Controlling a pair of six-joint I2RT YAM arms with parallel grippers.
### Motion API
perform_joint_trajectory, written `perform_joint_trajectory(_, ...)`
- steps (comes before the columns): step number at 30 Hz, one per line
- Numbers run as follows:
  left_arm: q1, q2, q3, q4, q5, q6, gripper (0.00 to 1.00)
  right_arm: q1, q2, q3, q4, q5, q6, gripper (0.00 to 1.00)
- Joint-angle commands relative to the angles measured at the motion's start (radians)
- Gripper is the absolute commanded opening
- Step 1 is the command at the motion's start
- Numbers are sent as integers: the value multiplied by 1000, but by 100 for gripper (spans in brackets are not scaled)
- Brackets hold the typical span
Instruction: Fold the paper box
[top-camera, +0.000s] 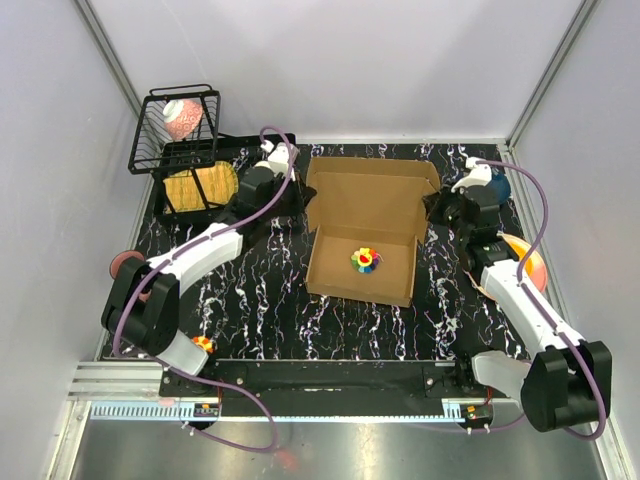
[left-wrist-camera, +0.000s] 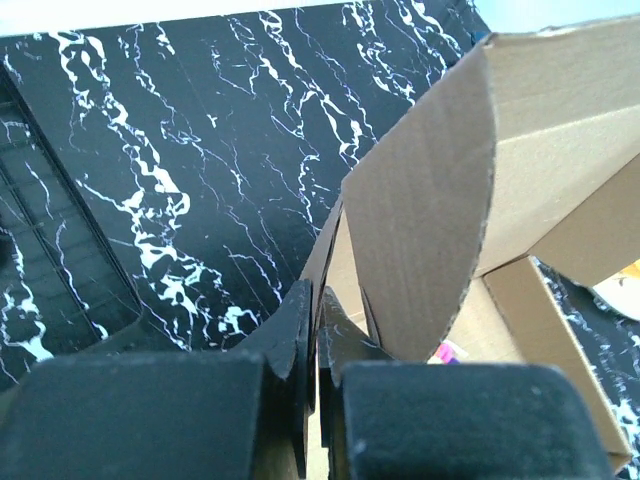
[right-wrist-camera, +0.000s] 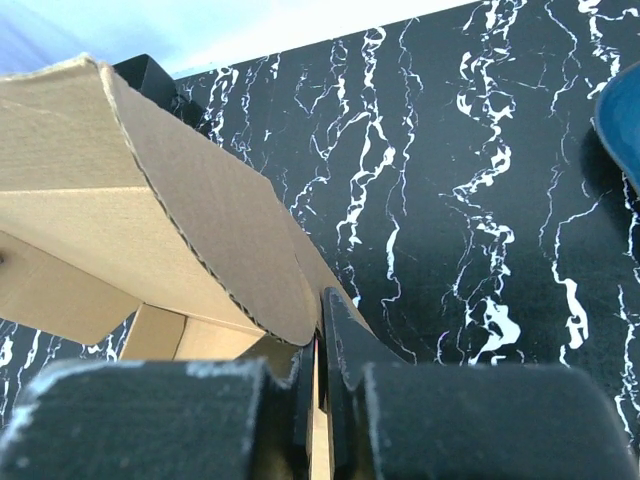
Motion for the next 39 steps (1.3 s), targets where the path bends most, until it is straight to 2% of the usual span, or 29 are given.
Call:
perform_joint_trajectory(1, -10, -54, -79, 53, -111, -157, 0, 22, -27, -5, -17, 62, 74, 0)
perform_joint_trajectory(18, -177, -120, -197, 125, -352, -257, 0, 110, -42, -83, -32, 163, 219, 0)
perform_joint_trajectory(33, -234, -208, -367, 222, -417, -275, 0, 194, -169, -261, -49, 251, 318, 0)
perform_joint_trajectory(39, -289, -216, -426, 260, -446, -310, 0, 217, -226, -344, -49, 266, 378, 0)
